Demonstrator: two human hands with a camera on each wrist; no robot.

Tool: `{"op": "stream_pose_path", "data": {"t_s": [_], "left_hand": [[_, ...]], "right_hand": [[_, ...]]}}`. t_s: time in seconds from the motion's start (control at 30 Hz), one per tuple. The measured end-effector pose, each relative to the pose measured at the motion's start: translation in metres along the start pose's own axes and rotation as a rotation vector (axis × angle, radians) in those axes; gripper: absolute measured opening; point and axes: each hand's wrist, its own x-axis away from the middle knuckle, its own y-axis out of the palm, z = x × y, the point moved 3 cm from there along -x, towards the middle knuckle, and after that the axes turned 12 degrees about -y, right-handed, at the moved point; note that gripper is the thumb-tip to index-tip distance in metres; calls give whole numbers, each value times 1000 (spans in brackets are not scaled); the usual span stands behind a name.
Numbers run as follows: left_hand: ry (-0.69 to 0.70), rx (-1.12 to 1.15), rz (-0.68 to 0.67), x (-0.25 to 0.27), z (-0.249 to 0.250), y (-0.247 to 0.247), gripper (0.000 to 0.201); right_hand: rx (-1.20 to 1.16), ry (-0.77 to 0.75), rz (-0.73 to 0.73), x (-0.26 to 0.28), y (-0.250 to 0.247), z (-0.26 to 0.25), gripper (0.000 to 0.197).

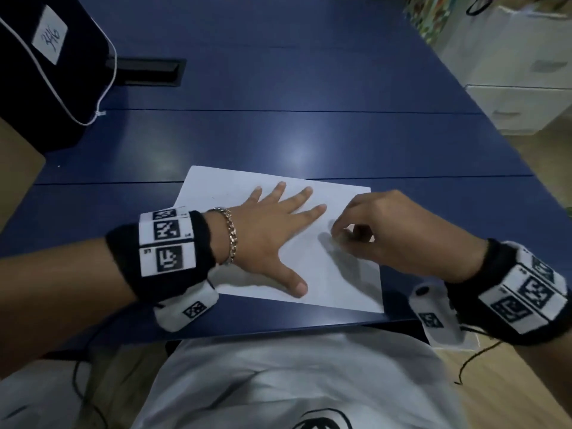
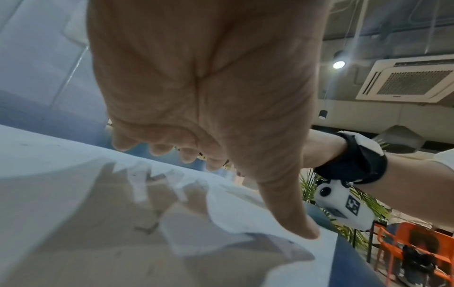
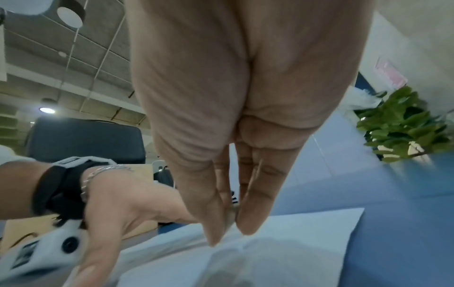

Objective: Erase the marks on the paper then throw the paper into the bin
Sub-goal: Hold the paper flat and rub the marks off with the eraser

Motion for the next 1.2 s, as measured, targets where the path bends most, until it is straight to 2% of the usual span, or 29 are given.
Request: {"op": "stream_pose_path", "data": {"t_s": [0.07, 0.2, 0.3, 0.37, 0.5, 0.57, 0.63, 0.7, 0.8, 0.87, 0.93, 1.0, 1.1, 1.2], "left_hand": [[-16, -19, -34, -9, 2, 6, 143], [-65, -57, -46, -15, 3, 14, 149], [-85, -55, -66, -17, 3, 12, 151], [-92, -60, -72, -17, 4, 11, 152], [-99, -50, -78, -17, 3, 10, 153], [-96, -51, -73, -17, 3, 10, 153], [-96, -48, -74, -17, 4, 11, 153], [-96, -47, -76, -17, 4, 11, 153], [-99, -57, -79, -16, 4, 11, 153], [-103, -62, -84, -16, 3, 10, 152], [-102, -65, -94, -16, 4, 10, 152], [-98, -67, -98, -16, 4, 10, 152], [-83, -62, -92, -14, 3, 10, 153], [-23, -75, -84, -12, -1, 8, 159]], "right_hand": [[51, -8, -35, -3, 6, 1, 6], [122, 91, -31, -5, 12, -2, 7], [69, -4, -131, 0, 26, -33, 13], [64, -10, -197, 0, 24, -36, 14], [157, 107, -109, -10, 2, -1, 10], [142, 68, -97, -9, 8, -13, 9], [86, -22, -178, -5, 22, -41, 12], [73, -22, -242, -5, 23, -40, 13], [142, 83, -121, -12, 6, -8, 11], [142, 92, -79, -10, 8, -9, 9], [94, 12, -138, -5, 18, -33, 10], [48, 0, -174, 2, 20, -39, 10], [74, 118, -16, 8, 2, -5, 9], [69, 178, 34, 20, -2, 15, 5]]}}
